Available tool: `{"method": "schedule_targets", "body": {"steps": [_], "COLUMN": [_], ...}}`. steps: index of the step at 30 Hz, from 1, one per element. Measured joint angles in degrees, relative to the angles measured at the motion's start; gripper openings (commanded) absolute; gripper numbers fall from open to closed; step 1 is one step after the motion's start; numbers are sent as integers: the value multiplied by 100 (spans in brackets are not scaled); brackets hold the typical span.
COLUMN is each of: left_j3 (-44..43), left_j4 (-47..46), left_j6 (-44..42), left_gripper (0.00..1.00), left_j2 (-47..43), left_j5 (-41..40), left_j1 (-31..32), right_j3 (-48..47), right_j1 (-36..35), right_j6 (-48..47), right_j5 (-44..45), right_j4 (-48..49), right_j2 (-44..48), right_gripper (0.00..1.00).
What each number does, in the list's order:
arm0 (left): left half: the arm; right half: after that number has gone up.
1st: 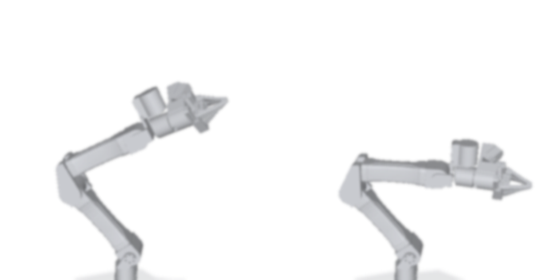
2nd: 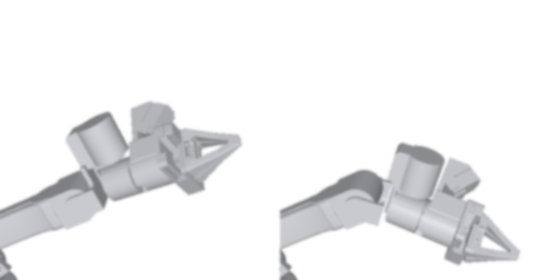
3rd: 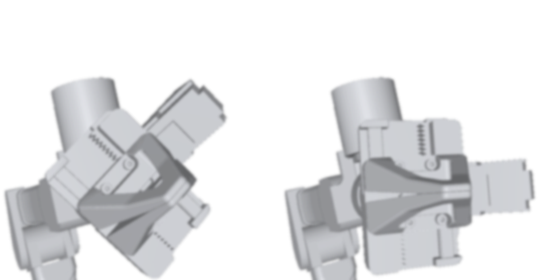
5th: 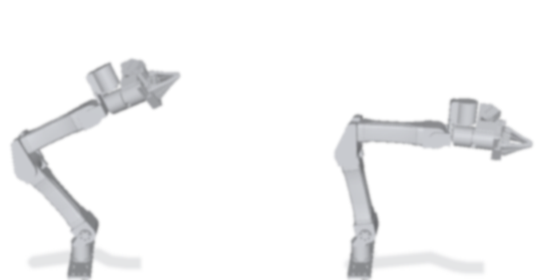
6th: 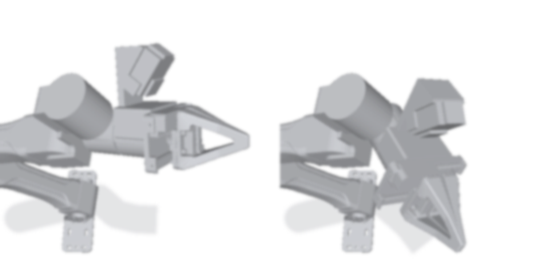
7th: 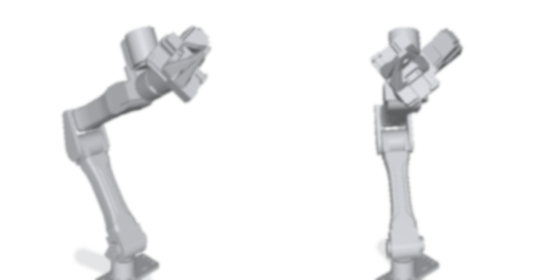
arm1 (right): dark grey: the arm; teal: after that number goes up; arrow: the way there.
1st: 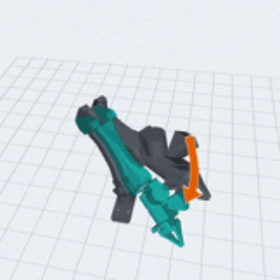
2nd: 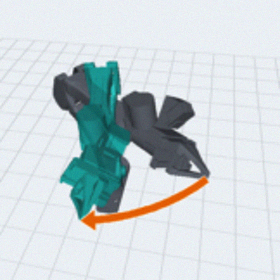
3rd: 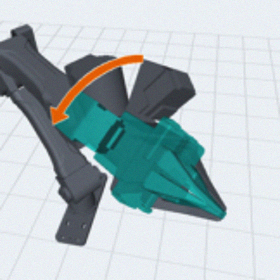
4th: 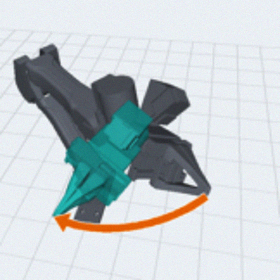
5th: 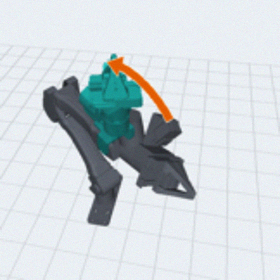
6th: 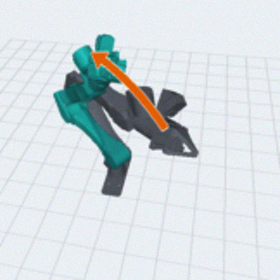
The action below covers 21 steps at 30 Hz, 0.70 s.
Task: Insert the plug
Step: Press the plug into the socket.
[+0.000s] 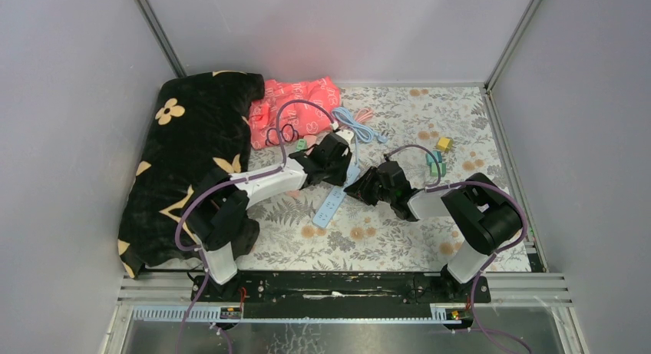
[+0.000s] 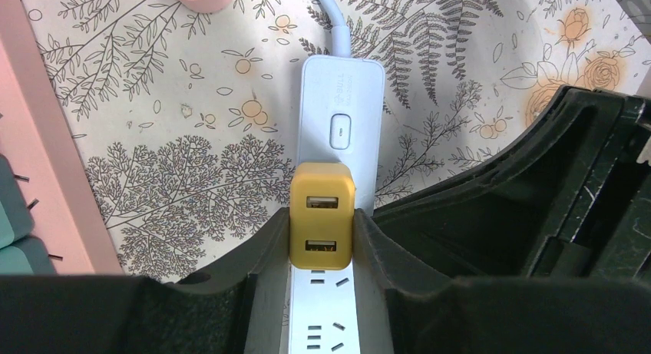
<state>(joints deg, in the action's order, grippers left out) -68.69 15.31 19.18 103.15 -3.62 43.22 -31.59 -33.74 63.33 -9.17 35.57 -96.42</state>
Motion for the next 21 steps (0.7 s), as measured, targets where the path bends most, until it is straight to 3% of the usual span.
{"method": "schedule_targets", "body": {"steps": [10,21], "left_j3": [168,-70], "left_j4": [-210,13], "left_j6": [105,81], "left_gripper": [0,0], "left_j2": [-74,103], "left_j5": [-17,-645], "left_j1": [9,310], "right_j3": [0,70], "right_j1": [-2,0], "right_j6": [-7,-4], "right_j5": [2,15], "right_j4": [-4,79], "right_j2": [9,28], "right_gripper": [28,26]}}
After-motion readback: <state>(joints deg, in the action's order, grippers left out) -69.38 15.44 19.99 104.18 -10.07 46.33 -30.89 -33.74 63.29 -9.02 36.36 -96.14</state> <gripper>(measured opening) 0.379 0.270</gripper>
